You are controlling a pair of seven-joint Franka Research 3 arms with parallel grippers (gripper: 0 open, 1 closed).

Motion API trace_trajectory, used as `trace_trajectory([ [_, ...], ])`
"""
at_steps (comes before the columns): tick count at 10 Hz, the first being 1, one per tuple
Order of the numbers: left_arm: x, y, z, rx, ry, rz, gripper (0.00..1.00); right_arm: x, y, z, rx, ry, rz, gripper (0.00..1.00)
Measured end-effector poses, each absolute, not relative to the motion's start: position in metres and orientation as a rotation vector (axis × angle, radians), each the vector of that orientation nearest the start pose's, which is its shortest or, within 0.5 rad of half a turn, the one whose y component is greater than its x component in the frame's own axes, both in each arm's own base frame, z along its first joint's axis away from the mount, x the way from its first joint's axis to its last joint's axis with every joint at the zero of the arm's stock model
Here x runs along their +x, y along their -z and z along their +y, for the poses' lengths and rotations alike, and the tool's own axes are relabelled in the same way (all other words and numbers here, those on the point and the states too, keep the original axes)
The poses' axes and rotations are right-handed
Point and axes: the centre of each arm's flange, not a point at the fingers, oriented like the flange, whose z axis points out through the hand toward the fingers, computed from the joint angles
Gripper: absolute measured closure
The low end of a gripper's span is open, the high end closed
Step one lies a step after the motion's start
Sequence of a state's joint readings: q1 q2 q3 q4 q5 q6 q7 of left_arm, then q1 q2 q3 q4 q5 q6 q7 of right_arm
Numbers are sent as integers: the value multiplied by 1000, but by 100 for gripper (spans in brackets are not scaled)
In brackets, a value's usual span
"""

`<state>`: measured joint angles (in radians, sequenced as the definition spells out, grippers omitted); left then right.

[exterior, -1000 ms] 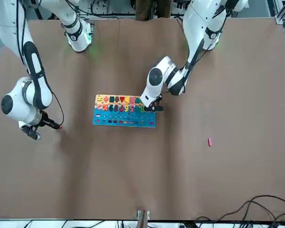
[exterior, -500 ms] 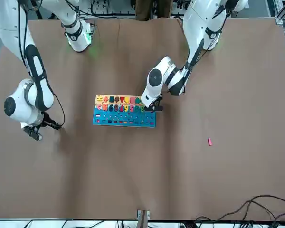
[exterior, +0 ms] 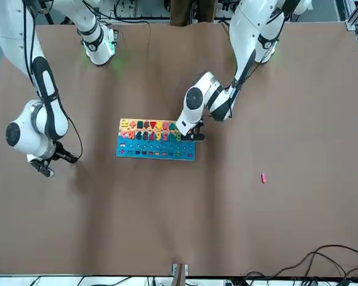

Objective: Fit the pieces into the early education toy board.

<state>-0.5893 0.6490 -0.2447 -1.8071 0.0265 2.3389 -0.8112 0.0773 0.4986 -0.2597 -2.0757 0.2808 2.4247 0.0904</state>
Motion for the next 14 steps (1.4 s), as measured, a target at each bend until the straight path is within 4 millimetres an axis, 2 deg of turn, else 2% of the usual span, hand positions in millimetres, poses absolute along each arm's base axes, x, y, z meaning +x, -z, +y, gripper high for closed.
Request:
trace_trajectory([
  [10, 438, -184, -469, -3147, -259, 2, 74, 569, -182, -105, -2994, -172, 748, 50],
  [14, 438, -184, -469, -3147, -258, 1, 74, 569, -182, -105, -2992, -171, 752, 58],
])
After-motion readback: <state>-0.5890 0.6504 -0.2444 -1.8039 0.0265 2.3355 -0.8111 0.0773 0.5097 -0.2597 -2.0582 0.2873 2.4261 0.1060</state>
